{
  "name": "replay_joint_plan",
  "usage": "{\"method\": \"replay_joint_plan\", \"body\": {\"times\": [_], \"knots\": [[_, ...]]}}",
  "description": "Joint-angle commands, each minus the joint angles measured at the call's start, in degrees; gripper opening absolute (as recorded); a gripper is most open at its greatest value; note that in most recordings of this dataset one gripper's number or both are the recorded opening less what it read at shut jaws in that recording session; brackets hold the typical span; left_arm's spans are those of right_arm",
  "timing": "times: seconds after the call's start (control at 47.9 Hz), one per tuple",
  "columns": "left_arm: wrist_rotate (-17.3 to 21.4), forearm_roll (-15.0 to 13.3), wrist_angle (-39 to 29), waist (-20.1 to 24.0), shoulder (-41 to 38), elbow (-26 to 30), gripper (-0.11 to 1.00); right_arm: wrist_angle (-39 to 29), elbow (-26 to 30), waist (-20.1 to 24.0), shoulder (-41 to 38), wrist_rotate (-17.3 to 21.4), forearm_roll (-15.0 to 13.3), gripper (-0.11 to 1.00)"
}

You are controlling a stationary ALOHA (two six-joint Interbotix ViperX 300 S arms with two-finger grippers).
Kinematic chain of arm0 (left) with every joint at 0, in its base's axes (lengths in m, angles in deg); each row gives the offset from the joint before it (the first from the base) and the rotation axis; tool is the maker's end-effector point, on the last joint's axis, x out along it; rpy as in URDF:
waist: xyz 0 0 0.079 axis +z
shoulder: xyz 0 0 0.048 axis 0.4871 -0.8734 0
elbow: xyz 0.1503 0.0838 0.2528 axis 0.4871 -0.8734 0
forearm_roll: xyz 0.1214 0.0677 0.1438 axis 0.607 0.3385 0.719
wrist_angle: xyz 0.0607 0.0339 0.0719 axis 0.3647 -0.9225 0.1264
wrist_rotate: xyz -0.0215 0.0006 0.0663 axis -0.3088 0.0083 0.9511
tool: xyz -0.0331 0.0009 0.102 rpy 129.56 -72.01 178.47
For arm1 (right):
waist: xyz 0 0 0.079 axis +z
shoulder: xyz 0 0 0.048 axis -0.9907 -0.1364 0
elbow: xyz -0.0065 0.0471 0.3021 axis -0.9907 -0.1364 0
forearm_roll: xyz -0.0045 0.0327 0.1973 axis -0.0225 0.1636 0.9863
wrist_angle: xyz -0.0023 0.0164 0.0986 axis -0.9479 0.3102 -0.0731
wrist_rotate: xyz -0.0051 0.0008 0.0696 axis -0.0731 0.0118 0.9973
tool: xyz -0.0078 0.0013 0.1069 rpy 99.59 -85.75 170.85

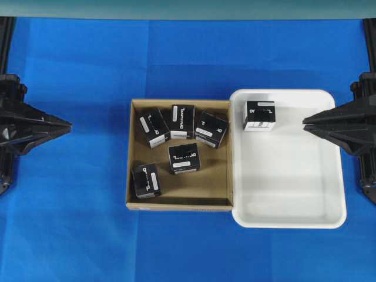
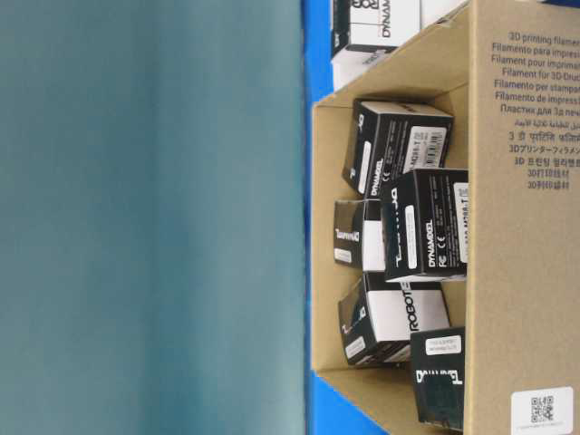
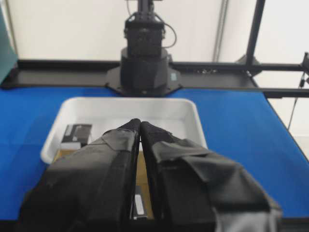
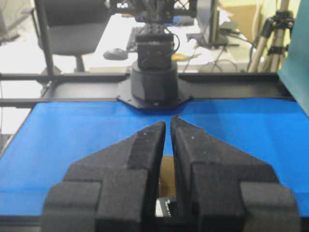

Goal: Pick a box that is randomly placed inside the cardboard box.
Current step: 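Move the right gripper from rest toward the cardboard box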

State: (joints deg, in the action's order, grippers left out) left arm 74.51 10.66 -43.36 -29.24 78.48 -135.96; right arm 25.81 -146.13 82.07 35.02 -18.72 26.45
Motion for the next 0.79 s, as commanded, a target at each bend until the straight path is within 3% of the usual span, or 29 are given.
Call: {"method": "replay_joint_plan", "body": {"times": [0.0,0.063,0.146,0.459,0.773], "knots": [[-0.5,0.7,-1.0,0.4,-1.8,1.5,0.14,0.1,0.4,-0.2,-0.7,0.6,0.3,0.14],[-0.5,0.8,-1.7,0.4,-2.2,2.2,0.12,-2.5,0.8,-0.2,-1.1,1.2,2.6,0.14],[-0.2,0.7,-2.5,0.5,-2.3,3.1,0.01,-9.0,2.8,-0.2,-1.4,2.5,4.5,0.03],[-0.5,0.7,-9.9,0.5,-2.3,5.4,-0.06,-38.2,15.3,-0.2,-7.8,3.6,4.6,0.0],[-0.6,0.7,-12.0,0.5,-2.2,6.3,-0.06,-55.3,29.7,-0.2,-24.3,3.5,4.6,0.0]]}}
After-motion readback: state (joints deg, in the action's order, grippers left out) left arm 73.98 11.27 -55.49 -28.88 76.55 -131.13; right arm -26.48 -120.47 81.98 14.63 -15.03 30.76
